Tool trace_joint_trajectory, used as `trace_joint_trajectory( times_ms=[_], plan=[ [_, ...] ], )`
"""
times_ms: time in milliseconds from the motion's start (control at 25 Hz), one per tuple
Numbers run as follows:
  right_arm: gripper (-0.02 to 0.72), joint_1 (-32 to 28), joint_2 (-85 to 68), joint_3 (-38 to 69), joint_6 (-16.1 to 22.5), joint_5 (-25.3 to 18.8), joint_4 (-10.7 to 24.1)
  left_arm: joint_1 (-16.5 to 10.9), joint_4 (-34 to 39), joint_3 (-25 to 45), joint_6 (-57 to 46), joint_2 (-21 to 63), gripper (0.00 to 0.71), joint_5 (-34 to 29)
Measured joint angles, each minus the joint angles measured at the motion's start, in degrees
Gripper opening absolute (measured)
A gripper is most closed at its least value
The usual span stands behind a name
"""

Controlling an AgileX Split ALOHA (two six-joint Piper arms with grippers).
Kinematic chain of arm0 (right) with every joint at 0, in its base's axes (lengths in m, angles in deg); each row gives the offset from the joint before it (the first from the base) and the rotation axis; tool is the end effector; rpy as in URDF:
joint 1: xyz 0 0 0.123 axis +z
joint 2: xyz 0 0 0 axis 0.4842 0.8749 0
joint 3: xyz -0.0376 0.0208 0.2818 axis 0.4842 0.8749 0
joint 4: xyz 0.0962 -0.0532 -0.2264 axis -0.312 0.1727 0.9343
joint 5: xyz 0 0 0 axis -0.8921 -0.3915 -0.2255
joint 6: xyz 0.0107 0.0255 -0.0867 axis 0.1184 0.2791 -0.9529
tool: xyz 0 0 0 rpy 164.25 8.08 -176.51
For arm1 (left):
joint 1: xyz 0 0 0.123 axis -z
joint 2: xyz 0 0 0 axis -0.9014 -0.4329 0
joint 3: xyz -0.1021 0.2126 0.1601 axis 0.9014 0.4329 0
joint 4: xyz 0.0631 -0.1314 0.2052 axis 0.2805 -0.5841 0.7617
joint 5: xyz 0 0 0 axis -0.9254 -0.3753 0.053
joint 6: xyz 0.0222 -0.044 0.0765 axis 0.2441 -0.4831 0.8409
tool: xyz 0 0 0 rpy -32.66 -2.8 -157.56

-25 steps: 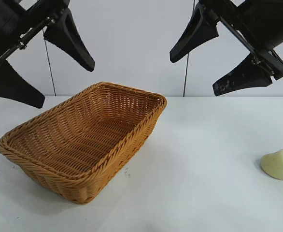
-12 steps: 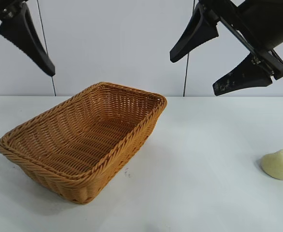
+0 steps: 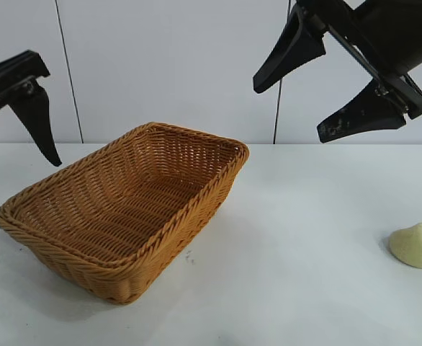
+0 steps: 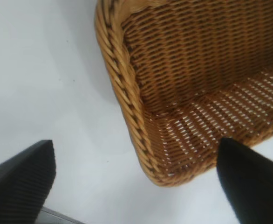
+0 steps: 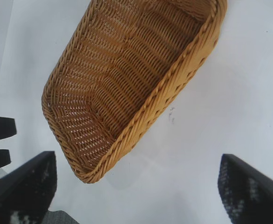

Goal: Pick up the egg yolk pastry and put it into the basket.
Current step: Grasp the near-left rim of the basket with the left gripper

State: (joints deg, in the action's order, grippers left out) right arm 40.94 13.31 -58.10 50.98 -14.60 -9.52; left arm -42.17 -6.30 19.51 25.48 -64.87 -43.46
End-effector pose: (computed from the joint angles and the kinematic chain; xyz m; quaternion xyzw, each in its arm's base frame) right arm 0.2878 0.1089 0.2591 -0.0033 0.9249 0.3247 0.1975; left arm 0.2685 -0.1204 0.1945 -0.4135 0.8923 -0.1647 0.0758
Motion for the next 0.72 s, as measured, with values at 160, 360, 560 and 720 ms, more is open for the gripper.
trace_joint_trajectory(
  times_ms=[160, 360, 560, 720],
  plan=[
    [0.670, 0.0, 0.0, 0.0, 0.0, 0.0, 0.0, 0.0, -0.4, 0.1, 0.0, -5.3, 0.674, 3.5],
    [0.670, 0.0, 0.0, 0.0, 0.0, 0.0, 0.0, 0.0, -0.4, 0.1, 0.0, -10.6, 0.674, 5.2],
    [0.670, 0.0, 0.0, 0.0, 0.0, 0.0, 0.0, 0.0, -0.5, 0.1, 0.0, -11.5, 0.672, 6.0],
    [0.670, 0.0, 0.0, 0.0, 0.0, 0.0, 0.0, 0.0, -0.5, 0.1, 0.0, -11.5, 0.584, 6.6]
  ],
)
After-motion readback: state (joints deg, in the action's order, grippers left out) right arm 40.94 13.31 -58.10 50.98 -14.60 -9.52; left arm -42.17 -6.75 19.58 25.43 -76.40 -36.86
